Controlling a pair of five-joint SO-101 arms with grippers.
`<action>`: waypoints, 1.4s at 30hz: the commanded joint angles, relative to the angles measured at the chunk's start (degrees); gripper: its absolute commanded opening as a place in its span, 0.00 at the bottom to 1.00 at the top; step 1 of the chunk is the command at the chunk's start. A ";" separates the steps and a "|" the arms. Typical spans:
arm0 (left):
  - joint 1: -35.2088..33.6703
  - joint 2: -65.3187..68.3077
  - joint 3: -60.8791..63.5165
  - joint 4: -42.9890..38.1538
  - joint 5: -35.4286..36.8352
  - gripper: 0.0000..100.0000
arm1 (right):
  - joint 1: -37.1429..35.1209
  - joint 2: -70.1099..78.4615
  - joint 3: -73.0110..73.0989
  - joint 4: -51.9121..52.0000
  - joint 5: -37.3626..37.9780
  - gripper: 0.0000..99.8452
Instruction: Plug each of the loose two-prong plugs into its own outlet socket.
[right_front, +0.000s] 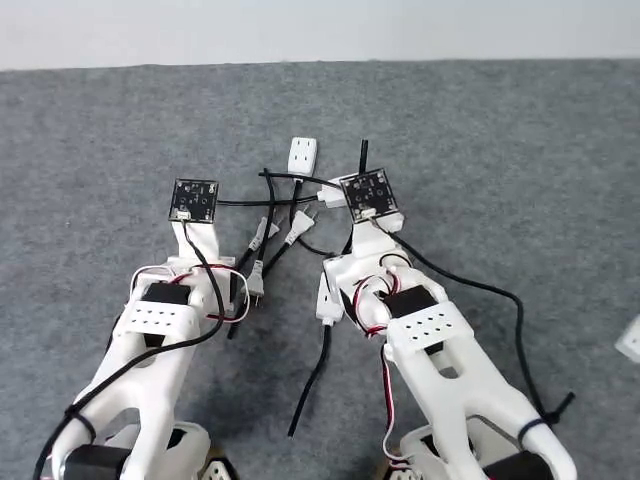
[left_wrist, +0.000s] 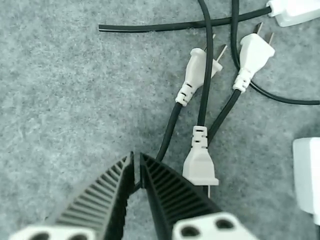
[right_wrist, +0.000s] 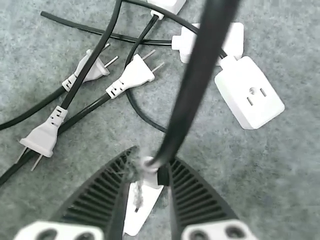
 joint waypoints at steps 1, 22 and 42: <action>-0.18 -0.18 -0.40 -1.32 0.35 0.01 | -0.57 0.57 1.58 0.13 1.58 0.01; -0.44 -0.18 -0.40 -1.32 0.35 0.01 | -2.24 0.57 2.02 2.95 5.45 0.01; -0.62 -0.18 -0.40 -1.32 0.35 0.01 | -4.26 3.38 1.67 4.09 11.34 0.01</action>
